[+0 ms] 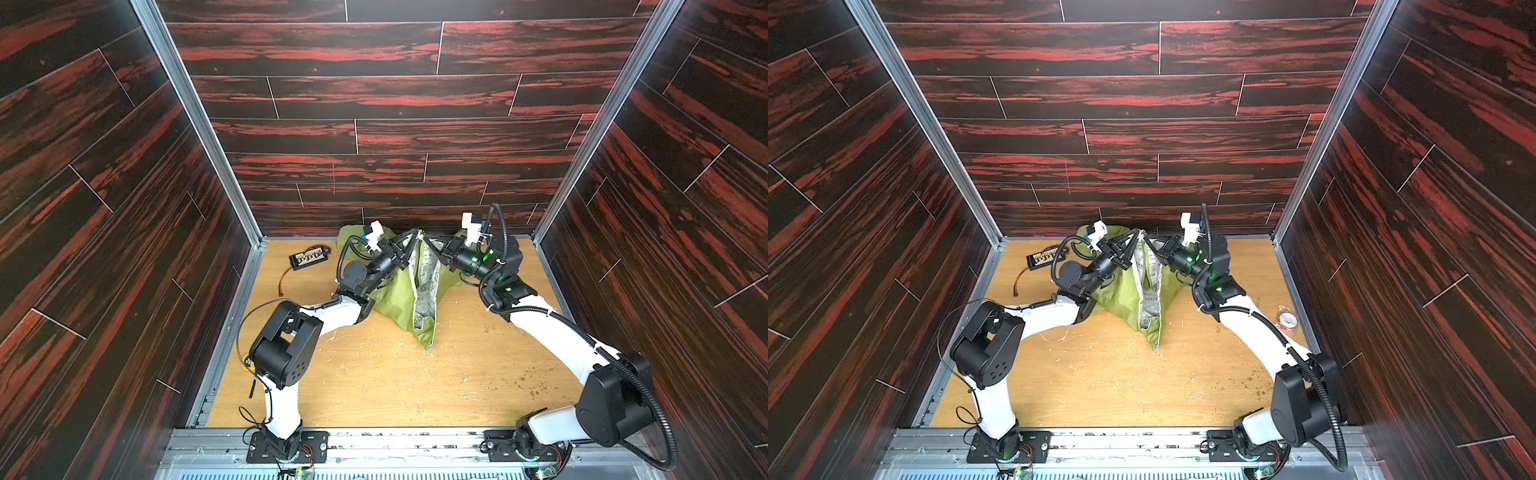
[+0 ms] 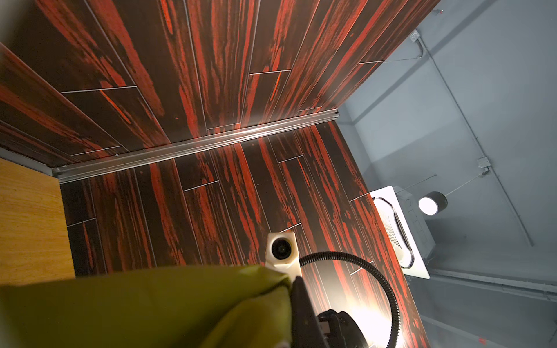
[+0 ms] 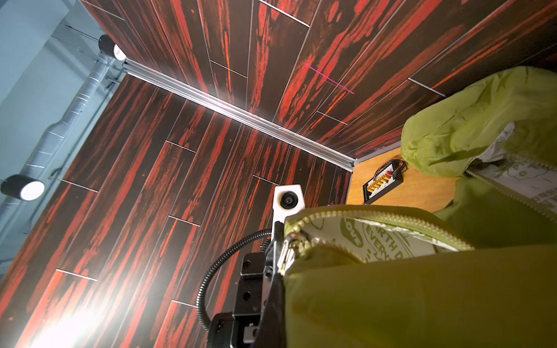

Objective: Zip up the jacket

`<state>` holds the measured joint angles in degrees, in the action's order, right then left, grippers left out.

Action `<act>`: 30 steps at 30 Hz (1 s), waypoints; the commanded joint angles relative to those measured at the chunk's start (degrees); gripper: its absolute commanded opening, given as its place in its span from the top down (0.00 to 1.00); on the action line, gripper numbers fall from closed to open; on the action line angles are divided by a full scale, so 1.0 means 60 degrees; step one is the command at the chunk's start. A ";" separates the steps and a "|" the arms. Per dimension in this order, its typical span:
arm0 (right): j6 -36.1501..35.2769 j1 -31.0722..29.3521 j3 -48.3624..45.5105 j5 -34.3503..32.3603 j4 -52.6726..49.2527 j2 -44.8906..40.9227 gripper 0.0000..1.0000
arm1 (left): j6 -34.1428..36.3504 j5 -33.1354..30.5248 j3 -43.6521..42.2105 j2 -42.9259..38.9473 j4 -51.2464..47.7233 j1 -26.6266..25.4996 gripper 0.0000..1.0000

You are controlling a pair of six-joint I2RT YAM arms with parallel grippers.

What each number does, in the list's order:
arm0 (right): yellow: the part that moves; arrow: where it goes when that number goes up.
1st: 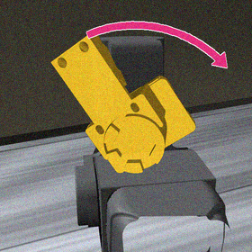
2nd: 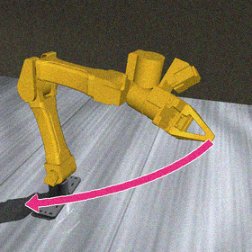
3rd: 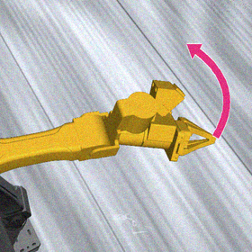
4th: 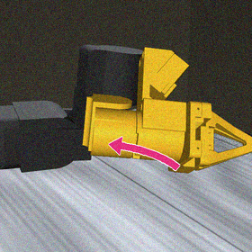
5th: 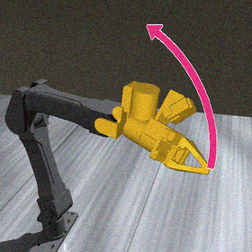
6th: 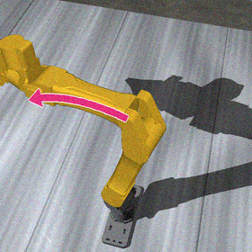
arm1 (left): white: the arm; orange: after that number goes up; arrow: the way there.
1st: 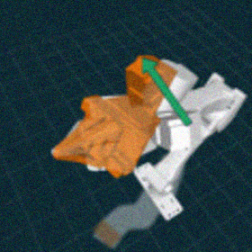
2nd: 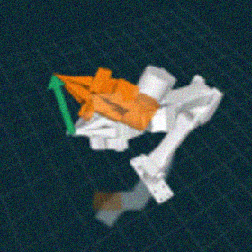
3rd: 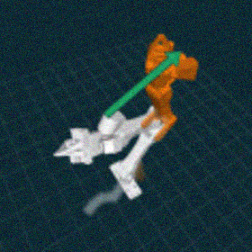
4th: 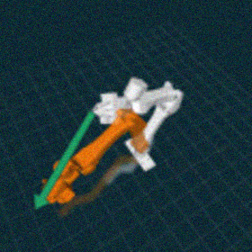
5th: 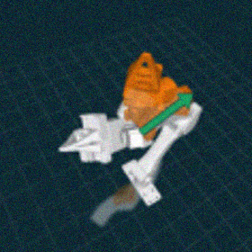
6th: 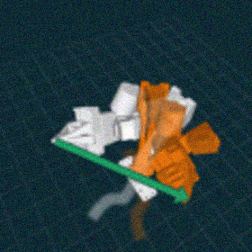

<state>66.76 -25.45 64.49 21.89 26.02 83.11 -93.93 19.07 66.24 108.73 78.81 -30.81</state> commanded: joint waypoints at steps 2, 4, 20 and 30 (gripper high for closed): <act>-0.0276 -0.0499 -0.0277 0.0886 -0.0295 -0.0493 1.00 | -0.0180 -0.0261 -0.0057 -0.0115 -0.0118 0.0026 1.00; -0.0336 -0.0515 -0.0246 0.0929 -0.0374 -0.0464 1.00 | -0.0180 -0.0364 -0.0282 -0.0260 -0.0155 0.0027 1.00; 0.0387 -0.0503 -0.0726 0.0498 -0.0323 -0.0271 1.00 | 0.0165 -0.0430 -0.1468 -0.1329 -0.1915 0.0023 0.84; 0.0473 -0.0504 -0.0905 0.0395 -0.0301 -0.0326 1.00 | 0.0190 -0.0466 -0.2262 -0.1959 -0.2369 0.0023 0.78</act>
<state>68.82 -28.01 59.53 22.94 23.07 83.11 -93.01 17.47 53.82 99.96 64.64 -30.87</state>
